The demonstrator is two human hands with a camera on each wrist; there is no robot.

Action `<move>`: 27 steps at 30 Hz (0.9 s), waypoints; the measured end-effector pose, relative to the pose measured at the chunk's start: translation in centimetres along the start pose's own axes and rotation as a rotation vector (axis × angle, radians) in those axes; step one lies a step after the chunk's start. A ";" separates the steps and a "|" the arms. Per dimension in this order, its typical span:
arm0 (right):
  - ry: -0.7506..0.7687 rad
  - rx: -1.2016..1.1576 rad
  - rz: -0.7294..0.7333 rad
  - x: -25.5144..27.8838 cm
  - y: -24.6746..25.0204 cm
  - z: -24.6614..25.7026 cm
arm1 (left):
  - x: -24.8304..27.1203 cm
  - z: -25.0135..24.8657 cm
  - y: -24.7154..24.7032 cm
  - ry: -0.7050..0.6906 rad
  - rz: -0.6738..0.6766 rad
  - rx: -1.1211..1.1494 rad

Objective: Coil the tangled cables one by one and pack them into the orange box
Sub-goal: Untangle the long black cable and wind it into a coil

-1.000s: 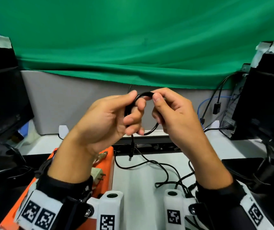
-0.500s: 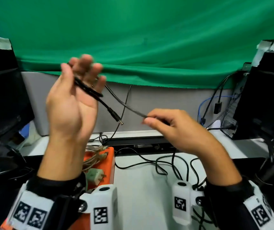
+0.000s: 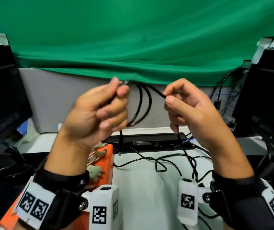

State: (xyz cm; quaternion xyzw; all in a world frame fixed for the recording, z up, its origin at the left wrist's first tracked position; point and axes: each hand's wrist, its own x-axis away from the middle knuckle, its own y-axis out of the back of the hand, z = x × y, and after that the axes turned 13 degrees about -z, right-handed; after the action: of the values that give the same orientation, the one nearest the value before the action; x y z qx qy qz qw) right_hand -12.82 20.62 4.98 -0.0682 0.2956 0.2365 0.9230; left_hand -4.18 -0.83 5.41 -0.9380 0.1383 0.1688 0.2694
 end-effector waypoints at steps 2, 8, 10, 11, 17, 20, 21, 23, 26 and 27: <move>-0.098 0.196 -0.002 -0.3 -0.3 -1.5 | -0.6 -0.6 0.5 -0.102 0.042 0.403; -0.223 0.544 0.346 0.3 -2.9 -2.7 | -0.1 -2.0 0.5 -0.593 -0.332 0.205; -0.138 0.603 0.445 0.9 -4.1 -1.5 | -0.4 -0.9 0.1 -0.718 -0.524 -0.321; -0.108 0.600 0.483 1.2 -4.5 -0.9 | -0.5 -0.3 -0.1 -0.742 -0.548 -0.604; 0.054 0.368 0.211 1.0 -1.3 1.9 | 0.3 0.5 0.0 -0.093 -0.177 -1.249; 0.170 0.245 -0.061 0.5 0.0 1.6 | 0.6 0.9 0.0 0.075 -0.024 -0.629; 0.196 0.213 -0.125 0.3 -0.2 1.2 | 0.4 1.1 0.0 0.078 -0.008 -0.440; 0.216 0.212 -0.191 -0.1 -1.0 0.3 | -0.2 1.4 -0.4 0.075 0.030 -0.113; 0.079 0.413 -0.125 -0.4 -2.1 -1.6 | -0.9 0.9 -0.7 -0.072 0.060 0.325; -0.013 0.495 -0.062 -0.3 -2.4 -2.0 | -1.0 0.5 -0.5 -0.168 0.030 0.404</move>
State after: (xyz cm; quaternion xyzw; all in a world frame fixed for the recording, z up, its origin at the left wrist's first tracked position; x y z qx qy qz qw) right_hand -12.91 17.87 3.44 0.1526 0.3363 0.1291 0.9203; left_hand -5.08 0.03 5.61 -0.8454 0.1604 0.2194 0.4598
